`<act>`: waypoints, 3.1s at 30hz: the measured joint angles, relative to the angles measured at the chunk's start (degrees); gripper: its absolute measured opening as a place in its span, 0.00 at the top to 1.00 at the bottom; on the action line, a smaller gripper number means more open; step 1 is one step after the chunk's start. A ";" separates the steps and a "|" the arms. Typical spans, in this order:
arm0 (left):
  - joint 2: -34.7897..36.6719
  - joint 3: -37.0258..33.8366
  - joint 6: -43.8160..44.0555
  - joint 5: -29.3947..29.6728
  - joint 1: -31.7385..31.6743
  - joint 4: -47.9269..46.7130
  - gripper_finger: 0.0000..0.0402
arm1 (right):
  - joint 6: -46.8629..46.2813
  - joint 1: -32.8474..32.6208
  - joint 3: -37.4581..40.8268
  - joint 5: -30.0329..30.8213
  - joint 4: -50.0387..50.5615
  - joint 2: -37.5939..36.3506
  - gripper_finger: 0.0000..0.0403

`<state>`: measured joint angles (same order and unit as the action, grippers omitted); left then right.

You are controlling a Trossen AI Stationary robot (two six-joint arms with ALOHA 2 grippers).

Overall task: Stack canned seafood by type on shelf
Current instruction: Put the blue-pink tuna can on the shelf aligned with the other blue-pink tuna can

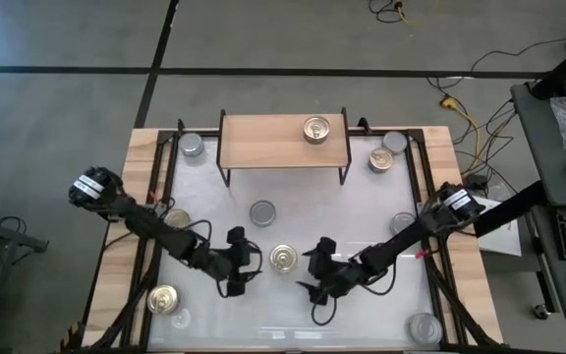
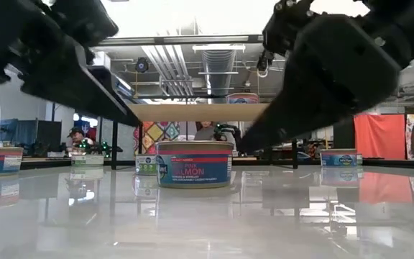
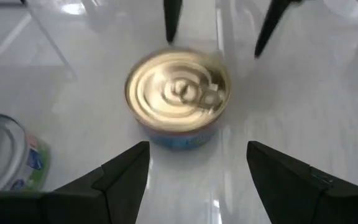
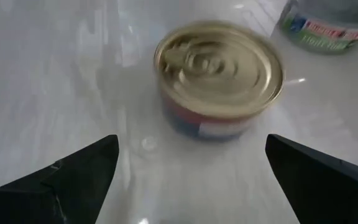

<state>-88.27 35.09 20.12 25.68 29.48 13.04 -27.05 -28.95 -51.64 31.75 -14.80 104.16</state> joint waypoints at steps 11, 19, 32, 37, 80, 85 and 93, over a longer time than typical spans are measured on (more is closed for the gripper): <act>-4.50 0.94 -3.23 -3.19 -5.14 -0.54 0.36 | 5.69 4.80 4.13 -1.88 -8.93 1.42 0.01; -10.13 3.66 -3.48 -2.65 -7.08 0.46 0.36 | 9.61 5.88 4.05 -6.73 -20.56 7.84 0.01; -18.92 12.67 -5.57 -2.52 -7.57 0.00 0.36 | 12.65 6.73 3.79 -4.61 -24.46 10.07 0.01; -19.68 13.66 -6.14 -2.17 -7.55 -0.04 0.36 | 12.94 6.73 3.83 -5.29 -24.81 10.28 0.01; -17.70 12.54 -1.29 1.50 -1.31 1.00 0.27 | 6.99 7.42 3.15 -7.56 -14.41 4.33 0.06; -15.88 8.44 2.85 7.51 3.45 1.77 0.28 | 6.38 7.29 3.16 -7.14 -7.37 -2.09 0.06; -11.55 2.05 4.67 14.42 8.37 12.11 0.28 | 6.90 9.06 2.22 -6.30 6.57 -16.81 0.06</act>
<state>-99.82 37.14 24.79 40.10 37.85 25.16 -20.14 -19.89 -49.42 25.45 -8.23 87.35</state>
